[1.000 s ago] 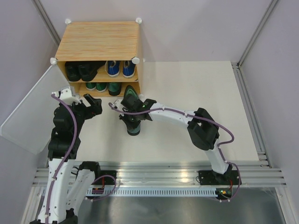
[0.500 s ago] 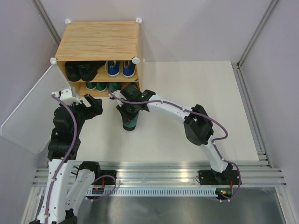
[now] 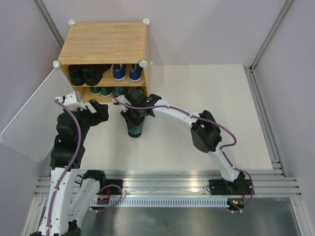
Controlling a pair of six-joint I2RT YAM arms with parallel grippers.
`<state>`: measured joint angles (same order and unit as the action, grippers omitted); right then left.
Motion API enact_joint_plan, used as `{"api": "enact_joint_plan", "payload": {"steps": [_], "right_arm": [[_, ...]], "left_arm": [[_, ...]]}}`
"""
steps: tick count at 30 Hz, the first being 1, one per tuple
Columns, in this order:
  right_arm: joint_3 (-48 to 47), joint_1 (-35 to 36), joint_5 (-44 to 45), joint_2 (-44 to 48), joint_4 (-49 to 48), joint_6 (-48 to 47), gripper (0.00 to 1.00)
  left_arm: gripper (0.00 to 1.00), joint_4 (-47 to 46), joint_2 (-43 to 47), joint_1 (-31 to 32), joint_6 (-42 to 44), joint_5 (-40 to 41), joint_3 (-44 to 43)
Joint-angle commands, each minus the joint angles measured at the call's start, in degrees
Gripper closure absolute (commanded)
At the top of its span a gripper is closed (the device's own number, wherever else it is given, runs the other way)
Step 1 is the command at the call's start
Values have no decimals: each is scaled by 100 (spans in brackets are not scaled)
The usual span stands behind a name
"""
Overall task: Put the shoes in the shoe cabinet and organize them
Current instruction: Place the shoe in the shoe cabinet.
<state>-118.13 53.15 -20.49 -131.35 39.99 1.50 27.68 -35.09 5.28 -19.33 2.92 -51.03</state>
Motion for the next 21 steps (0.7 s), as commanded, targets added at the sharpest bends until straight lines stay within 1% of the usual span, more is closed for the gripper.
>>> {"api": "enact_joint_plan", "payload": {"steps": [1,3,8,10,13,21], "right_arm": [[-465,29,-25,-5,-562,-396,99],[-527,125,-148,13,-571,-334,99],[-597,267,141,57,-589,-387,99],[-659,223,465,39,-597,-370,99],[-764,47,450,-66,-606,-220,99],[-695,-243,660,4,-650,-150,99]], "left_arm": [[7,-26,20,35,193,7,-232],[7,-35,11,35,193,7,-241],[7,-17,2,35,193,-11,-250],[7,-17,-6,43,193,-11,-241],[7,-26,-6,52,193,-11,-241],[7,-17,-15,52,193,-37,-241]]}}
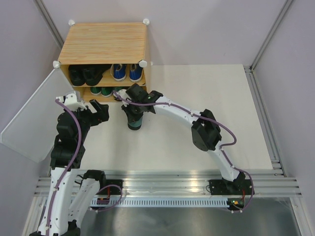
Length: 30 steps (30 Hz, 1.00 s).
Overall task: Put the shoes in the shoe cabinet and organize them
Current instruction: Place the shoe in the shoe cabinet.
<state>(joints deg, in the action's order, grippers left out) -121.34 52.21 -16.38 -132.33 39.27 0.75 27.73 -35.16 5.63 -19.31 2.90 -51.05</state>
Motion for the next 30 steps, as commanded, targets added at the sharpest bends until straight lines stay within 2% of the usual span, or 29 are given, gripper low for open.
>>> {"api": "enact_joint_plan", "payload": {"steps": [1,16,22,24,27,28,30], "right_arm": [[-356,-167,267,129,-613,-75,99],[-1234,-492,214,-477,-736,-198,99],[-1454,-510,548,-653,-859,-242,99],[-1463,-527,644,-697,-956,-242,94],[-1472,-545,706,-750,-1052,-242,81],[-1480,-545,750,-768,-1061,-242,64],[-1472,-554,777,-776,-1070,-269,48]], "left_arm": [[7,-22,-17,26,191,-35,-248],[7,-30,-35,44,191,-87,-239],[7,-22,-53,44,200,-105,-248],[7,-22,-53,44,200,-105,-248],[7,-30,-70,44,191,-123,-239],[7,-39,-70,44,191,-123,-239],[7,-30,-88,44,191,-149,-230]]}}
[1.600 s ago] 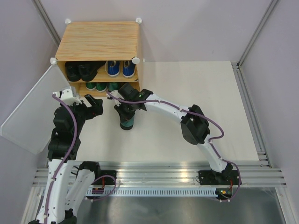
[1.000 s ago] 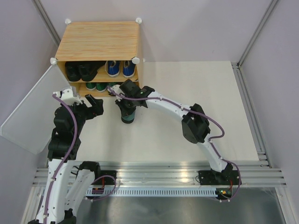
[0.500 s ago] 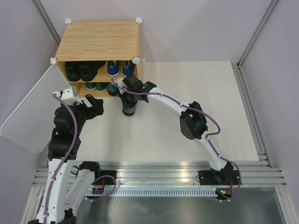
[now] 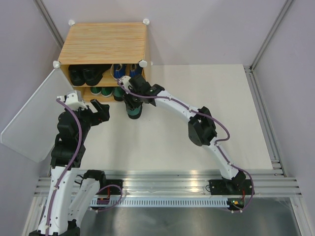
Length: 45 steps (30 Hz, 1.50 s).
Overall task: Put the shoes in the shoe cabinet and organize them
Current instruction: Place the shoe in the shoe cabinet, then adjust the shoe in the shoe cabinet.
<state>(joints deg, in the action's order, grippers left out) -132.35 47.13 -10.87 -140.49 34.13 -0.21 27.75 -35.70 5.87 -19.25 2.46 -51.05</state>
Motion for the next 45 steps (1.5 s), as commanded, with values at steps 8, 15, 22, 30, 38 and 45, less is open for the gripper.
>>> {"api": "enact_joint_plan", "payload": {"steps": [8,15,22,30,38,45], "right_arm": [[-169,-47,235,284,-557,-243,27],[473,-29,68,1101,-574,-304,27],[1369,68,-415,2479,-670,-68,26],[4961,191,821,5230,-2224,949,30],[8029,147,2097,8185,-3115,1743,30],[8709,120,2669,9099,-2833,1761,30]], "left_arm": [[7,-59,-77,11,184,-96,-213],[7,-129,-112,-103,123,-184,-151],[10,-366,-112,-244,105,-614,7],[27,-779,-200,-244,-315,-1554,516],[45,-2281,-252,-113,-1994,-2426,2351],[51,-2940,-1278,510,-2119,-1522,2635]]}}
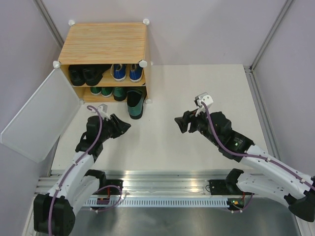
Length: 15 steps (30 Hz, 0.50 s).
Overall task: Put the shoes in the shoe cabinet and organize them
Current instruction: Adjust the shoe in the shoe cabinet.
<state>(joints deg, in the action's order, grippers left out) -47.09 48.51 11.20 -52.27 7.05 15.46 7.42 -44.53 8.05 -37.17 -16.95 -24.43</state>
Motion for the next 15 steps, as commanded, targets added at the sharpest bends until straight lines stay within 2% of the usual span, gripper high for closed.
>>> {"api": "enact_joint_plan", "payload": {"steps": [1,6,10,15], "right_arm": [[235,-26,462,322,-125,220,30],[402,-26,673,533,-134,255,29],[420,-26,690,534,-134,247,29],[420,-26,743,507,-134,255,29]], "left_arm": [[51,-1005,-537,371,-317,508,-27],[52,-1559,-1687,750,-283,1025,-176],[51,-1656,-2653,829,-2,1474,-728],[50,-1963,-3657,829,236,1650,-1397]]}}
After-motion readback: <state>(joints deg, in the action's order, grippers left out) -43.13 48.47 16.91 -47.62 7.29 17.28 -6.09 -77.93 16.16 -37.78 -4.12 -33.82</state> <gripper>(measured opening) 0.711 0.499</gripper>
